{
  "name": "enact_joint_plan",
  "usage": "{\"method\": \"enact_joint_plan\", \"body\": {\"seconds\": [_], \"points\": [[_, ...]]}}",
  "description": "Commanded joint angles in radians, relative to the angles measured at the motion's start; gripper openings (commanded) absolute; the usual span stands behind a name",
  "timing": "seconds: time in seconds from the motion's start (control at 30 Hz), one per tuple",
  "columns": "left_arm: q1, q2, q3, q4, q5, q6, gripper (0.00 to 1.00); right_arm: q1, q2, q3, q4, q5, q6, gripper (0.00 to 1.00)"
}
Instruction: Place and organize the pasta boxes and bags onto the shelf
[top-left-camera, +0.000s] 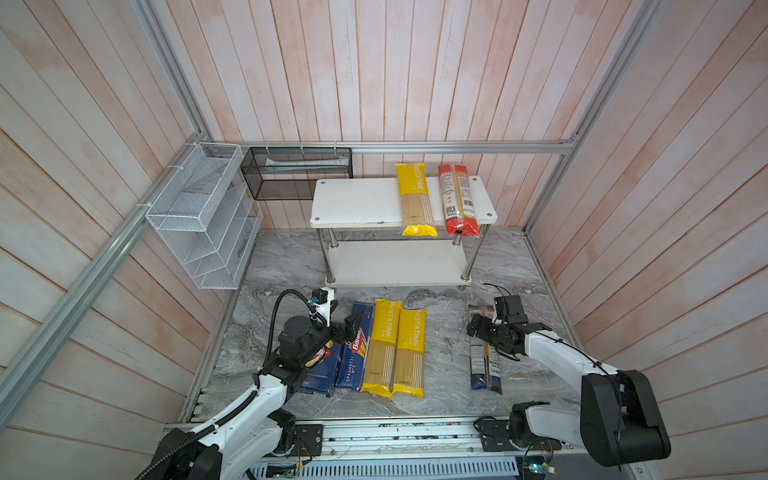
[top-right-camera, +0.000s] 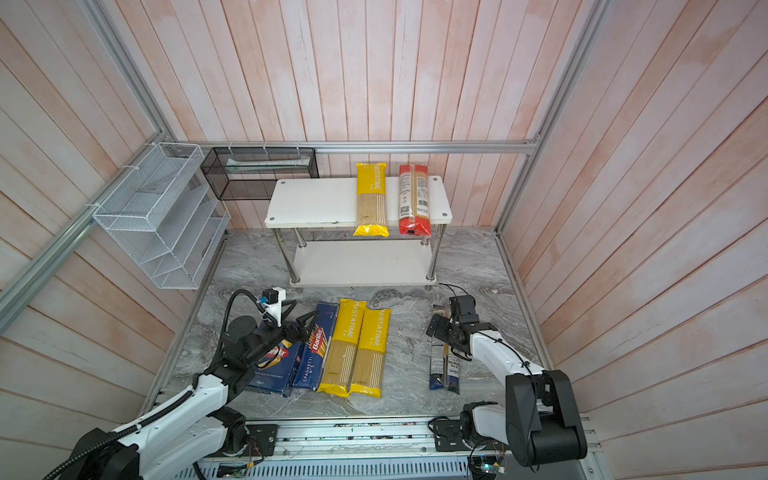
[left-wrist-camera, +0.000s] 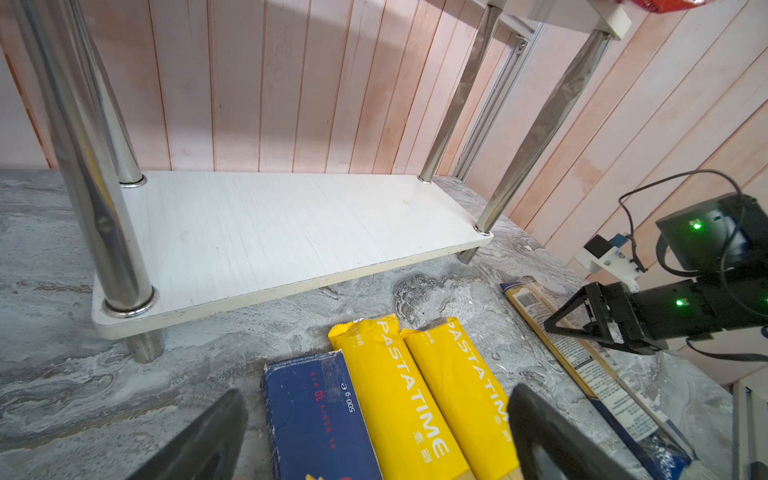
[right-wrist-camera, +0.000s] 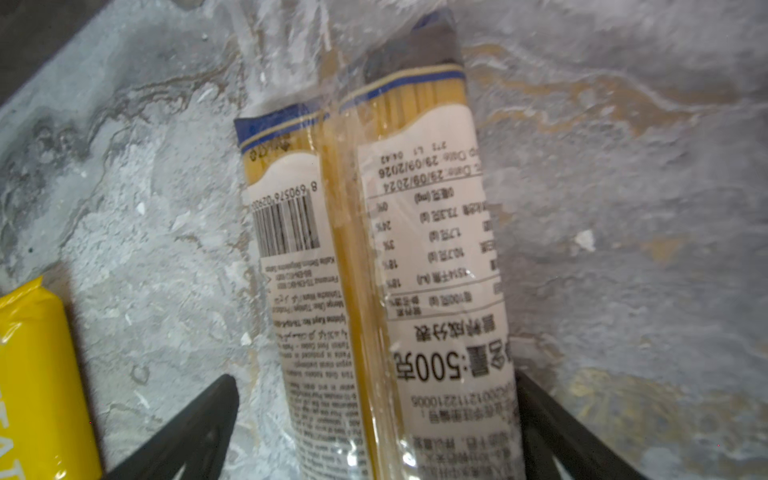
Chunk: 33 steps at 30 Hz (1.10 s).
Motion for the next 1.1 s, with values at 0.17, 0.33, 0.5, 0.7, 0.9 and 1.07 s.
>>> {"method": "enact_joint_plan", "body": {"seconds": [0.17,0.33,0.5,0.7,0.9,1.07], "points": [[-0.004,0.014,0.012,0.019,-0.006,0.002,1.00,0.050,-0.017,0.006,-0.078,-0.002,0.017,0.98],[-0.005,0.005,0.014,0.011,-0.008,0.006,1.00,0.111,0.002,0.016,-0.151,0.054,0.039,0.98],[-0.005,0.004,0.008,0.017,-0.008,0.006,1.00,0.168,-0.011,-0.008,-0.074,-0.012,0.073,0.98],[-0.003,0.008,0.009,0.022,0.003,0.004,1.00,0.249,0.023,0.050,-0.151,0.098,0.101,0.98],[-0.004,-0.010,-0.001,0.035,0.024,0.009,1.00,0.338,0.090,0.100,-0.225,0.222,0.149,0.98],[-0.004,-0.034,-0.020,0.060,0.085,0.035,1.00,0.400,0.102,0.095,-0.197,0.240,0.178,0.98]]}}
